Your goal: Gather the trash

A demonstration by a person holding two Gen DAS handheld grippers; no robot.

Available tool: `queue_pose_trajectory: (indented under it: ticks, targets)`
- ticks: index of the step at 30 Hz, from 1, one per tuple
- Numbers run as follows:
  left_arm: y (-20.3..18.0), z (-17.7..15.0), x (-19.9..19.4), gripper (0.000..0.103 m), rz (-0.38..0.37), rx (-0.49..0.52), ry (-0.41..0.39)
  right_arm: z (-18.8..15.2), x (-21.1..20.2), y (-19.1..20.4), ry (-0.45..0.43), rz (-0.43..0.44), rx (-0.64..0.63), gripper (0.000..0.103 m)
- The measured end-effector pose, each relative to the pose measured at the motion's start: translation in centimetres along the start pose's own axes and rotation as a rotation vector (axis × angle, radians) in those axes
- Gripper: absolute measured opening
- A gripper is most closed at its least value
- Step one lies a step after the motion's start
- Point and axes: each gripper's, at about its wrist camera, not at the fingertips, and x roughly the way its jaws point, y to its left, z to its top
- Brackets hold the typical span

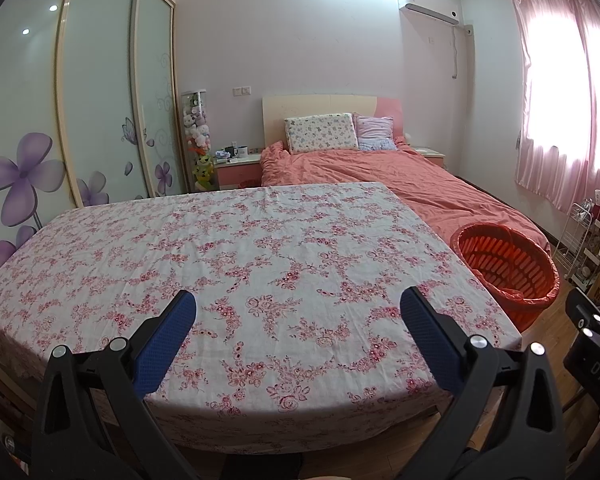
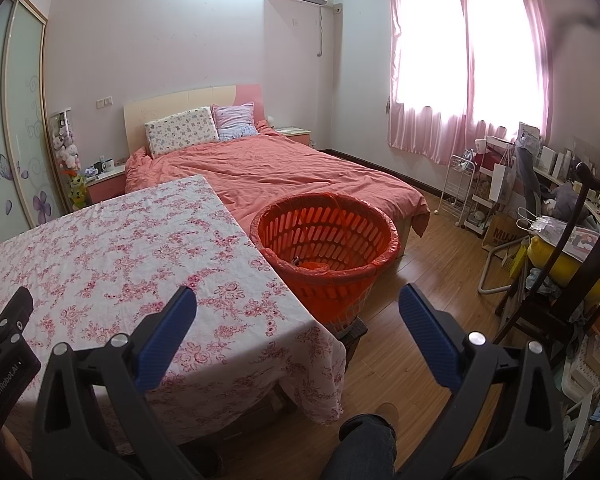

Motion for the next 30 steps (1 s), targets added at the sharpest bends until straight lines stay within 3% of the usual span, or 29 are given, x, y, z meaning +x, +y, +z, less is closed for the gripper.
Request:
queue_pose_trajectory:
  ticks: [30]
  targets:
    - [-0.13,-0.18,0.17,0.101,-0.003,0.003,0.011,0.02,0.02,0.08,0.001,0.000,-0.001,0.099]
